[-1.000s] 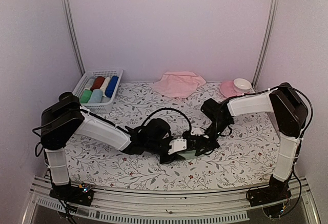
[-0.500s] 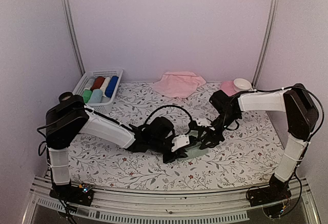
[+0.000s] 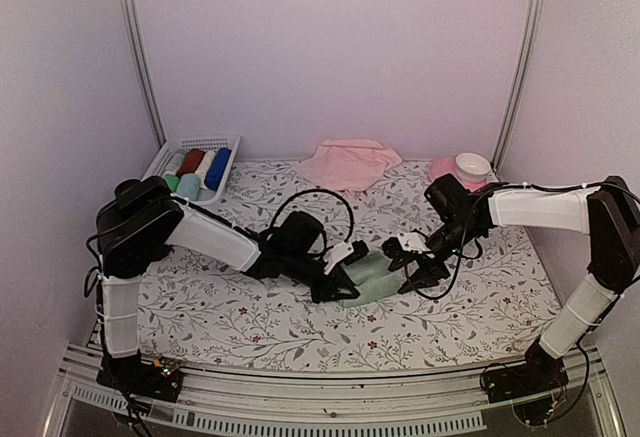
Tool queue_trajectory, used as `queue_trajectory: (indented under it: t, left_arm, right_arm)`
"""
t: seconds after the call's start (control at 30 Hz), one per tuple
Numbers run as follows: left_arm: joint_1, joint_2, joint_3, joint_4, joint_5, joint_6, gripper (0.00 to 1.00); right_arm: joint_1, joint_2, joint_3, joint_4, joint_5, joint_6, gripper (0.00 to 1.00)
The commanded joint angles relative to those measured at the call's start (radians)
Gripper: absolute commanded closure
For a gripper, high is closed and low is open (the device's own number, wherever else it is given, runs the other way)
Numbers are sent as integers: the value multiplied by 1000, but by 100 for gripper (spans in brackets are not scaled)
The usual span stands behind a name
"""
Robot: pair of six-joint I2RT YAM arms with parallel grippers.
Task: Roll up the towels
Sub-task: Roll the towel at the center of the board.
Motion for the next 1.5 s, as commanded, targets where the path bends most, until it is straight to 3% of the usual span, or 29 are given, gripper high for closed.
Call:
queue_trajectory:
  t: [0.0, 0.23, 0.77, 1.13, 1.3, 1.47]
  left_arm:
    - [53, 65, 15, -73, 74, -80, 88]
    - [89, 131, 63, -112, 168, -115, 86]
    - [111, 141, 55, -121, 194, -131, 81]
    - [120, 28, -30, -44, 157, -110, 50]
    - [100, -127, -152, 78, 68, -56, 42]
    - [11, -259, -257, 173, -135, 58, 37]
  right_arm:
    - [56, 4, -31, 91, 67, -3, 43]
    - [110, 53, -58, 210, 199, 68, 43]
    - [150, 151, -63, 332, 366, 156, 46]
    - [156, 220, -14, 303, 400, 187, 72]
    - [157, 244, 52, 166, 302, 176, 77]
    - [156, 274, 146, -5, 193, 161, 78]
